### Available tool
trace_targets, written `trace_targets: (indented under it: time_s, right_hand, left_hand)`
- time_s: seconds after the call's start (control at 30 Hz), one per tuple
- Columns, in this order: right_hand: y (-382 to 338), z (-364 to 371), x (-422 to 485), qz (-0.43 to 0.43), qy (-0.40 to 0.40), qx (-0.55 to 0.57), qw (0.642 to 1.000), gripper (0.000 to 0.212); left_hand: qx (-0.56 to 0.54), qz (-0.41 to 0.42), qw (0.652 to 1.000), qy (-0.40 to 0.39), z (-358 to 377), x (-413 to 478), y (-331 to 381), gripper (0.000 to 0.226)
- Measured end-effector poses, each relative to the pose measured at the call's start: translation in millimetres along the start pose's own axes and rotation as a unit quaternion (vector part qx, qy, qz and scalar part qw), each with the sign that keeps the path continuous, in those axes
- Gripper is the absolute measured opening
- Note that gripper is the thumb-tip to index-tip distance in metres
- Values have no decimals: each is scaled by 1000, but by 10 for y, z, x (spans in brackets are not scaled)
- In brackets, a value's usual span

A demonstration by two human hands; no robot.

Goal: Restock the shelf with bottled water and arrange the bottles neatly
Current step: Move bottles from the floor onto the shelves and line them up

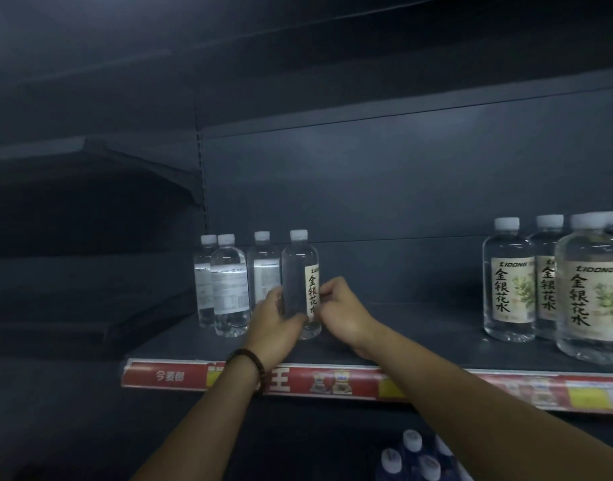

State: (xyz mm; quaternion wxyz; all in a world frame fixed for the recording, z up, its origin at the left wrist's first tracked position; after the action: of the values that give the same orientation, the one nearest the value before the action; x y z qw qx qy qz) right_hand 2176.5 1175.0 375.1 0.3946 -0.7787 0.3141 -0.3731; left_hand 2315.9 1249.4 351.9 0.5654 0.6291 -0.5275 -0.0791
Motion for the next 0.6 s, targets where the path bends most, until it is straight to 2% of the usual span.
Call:
trace_targets:
  time_s: [0.1,0.2,0.3,0.37,0.47,0.6]
  right_hand:
    - [27,-132,-145,-43,-4,-52,998,34]
    - [53,-277,-365,-90,-5,-137,986,39]
    - [133,-442,-628,-114,-10,-222,968,59]
    - [198,-581,-810,-121,-4,-270,955,72]
    - [288,-802,-1076,-138,18,-370,918,77]
    - [357,-1126,-1416,-103,20,-451,886,86]
  left_hand:
    - [-9,-7,998,-55,10,46,64,40]
    - [1,-7,996,-92,68,66,91,43]
    - [-11,11,994,-112,235,60,157,44]
    - [-35,16,991,-131,400,48,234,47]
    - [-79,12,981,-179,670,7,382,47]
    - [-119,23,964,-238,1074,-104,648,39]
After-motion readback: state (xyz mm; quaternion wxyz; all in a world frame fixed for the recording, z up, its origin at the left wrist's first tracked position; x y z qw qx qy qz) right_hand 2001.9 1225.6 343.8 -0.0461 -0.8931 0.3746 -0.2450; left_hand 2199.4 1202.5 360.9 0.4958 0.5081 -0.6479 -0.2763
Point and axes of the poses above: each hand's wrist, its own x-axis towards the middle knuckle, its own z-axis out of the palm, y = z × x, the point moved 1 cm from there along x, towards the middle knuckle, and after that the axes turned 1 degree about -y, right-handed, at the moved point
